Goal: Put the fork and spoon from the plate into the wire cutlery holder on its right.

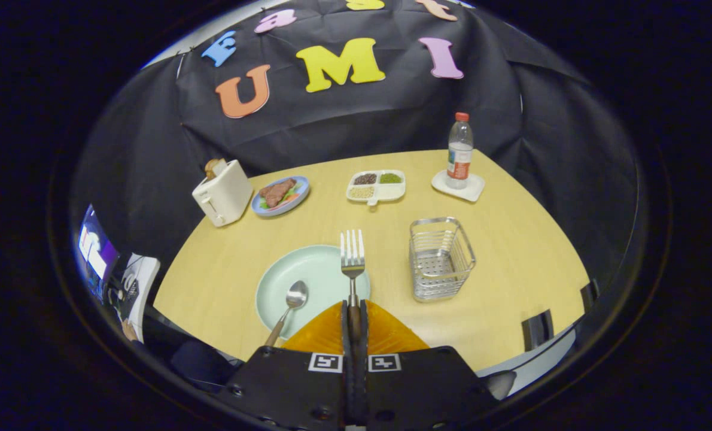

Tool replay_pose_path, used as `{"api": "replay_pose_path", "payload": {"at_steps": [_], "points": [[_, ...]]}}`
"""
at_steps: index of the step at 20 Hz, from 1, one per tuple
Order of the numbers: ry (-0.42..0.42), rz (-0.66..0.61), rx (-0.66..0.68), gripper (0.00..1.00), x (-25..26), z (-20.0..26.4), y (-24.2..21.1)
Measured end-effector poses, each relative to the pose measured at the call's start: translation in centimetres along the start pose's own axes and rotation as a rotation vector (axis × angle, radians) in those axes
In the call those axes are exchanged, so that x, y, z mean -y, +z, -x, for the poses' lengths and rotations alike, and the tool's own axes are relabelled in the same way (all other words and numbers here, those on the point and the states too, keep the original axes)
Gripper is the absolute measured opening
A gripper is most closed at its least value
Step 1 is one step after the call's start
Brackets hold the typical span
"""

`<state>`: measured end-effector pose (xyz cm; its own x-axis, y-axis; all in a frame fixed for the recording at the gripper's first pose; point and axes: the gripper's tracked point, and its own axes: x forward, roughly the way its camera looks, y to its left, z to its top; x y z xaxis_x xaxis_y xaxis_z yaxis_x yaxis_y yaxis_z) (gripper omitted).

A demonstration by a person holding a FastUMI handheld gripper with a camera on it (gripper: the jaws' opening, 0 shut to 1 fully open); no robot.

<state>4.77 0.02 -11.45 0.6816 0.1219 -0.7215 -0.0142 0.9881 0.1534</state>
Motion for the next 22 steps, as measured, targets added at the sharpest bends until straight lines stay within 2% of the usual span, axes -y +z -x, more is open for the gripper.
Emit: {"api": "replay_pose_path", "payload": {"at_steps": [3,9,15,22], "points": [[-0.051,-0.009,-0.004,0.01,3.1,0.4,1.1],[-0.086,-0.052,-0.069,0.01,6.5,-0.5,1.4],[-0.088,-0.121,-0.128,0.01,7.5,-2.1,1.3],[-0.092,-0.13,-0.129,0.04,7.2,-2.0,1.9]]}}
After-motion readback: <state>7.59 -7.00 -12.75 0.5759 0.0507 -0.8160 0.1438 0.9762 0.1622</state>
